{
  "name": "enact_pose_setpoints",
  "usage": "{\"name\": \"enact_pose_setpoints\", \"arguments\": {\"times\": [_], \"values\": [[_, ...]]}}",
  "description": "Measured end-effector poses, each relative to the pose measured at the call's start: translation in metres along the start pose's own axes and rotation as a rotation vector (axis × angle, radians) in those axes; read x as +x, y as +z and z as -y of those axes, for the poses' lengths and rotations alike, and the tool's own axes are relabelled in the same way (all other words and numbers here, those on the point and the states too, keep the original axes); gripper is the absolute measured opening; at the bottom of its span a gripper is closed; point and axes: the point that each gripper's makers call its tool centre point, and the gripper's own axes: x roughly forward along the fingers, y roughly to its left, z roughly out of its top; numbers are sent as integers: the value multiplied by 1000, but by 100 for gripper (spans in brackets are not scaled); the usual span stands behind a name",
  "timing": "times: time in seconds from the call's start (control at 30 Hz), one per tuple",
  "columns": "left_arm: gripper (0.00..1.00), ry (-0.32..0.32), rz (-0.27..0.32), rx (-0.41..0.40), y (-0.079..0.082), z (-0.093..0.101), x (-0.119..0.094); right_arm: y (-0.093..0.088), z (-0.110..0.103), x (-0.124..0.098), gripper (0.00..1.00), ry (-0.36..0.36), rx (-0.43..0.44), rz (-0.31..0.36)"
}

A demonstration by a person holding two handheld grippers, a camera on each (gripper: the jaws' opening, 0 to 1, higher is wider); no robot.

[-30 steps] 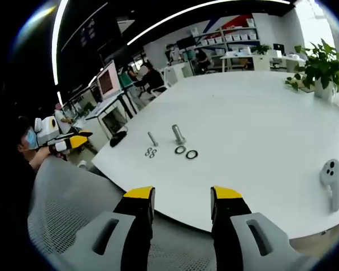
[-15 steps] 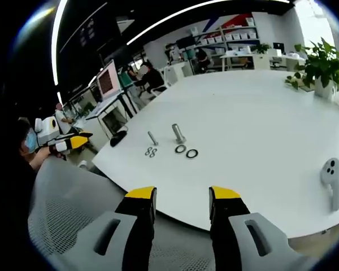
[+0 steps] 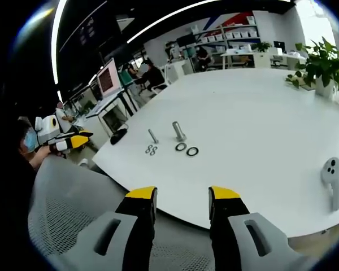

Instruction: Place the washer onto the threaded stud by aligning its center hole with the stud, sliding it down to the base, and recovering from edge contact or off-axis alignment until the washer reaches the visible bottom stop.

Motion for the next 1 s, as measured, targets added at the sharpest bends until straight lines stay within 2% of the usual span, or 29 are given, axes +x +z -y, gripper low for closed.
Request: {"name": "enact_pose_setpoints", "arguments": {"times": [0.53,0.57,0.6,0.73,0.87,1.0], "values": [[30,-4,1,-4,0,0,0,-3,3,0,39,-17,-14,-19],[30,-5,1,-6,0,0,0,1,9,-3,37,-61,-64,-6],[29,-4,0,-5,0,0,0,3,10,-3,35,-67,-79,2],[26,-20,-12,2,-2,3,0,-1,5,-2,34,-51,-97,-32],[27,-7,8,-2,2,0,-1,-2,3,-2,35,-55,-224,-79],[26,-10,6,-1,1,0,-1,14,-2,0,34,-7,-230,-40]]}}
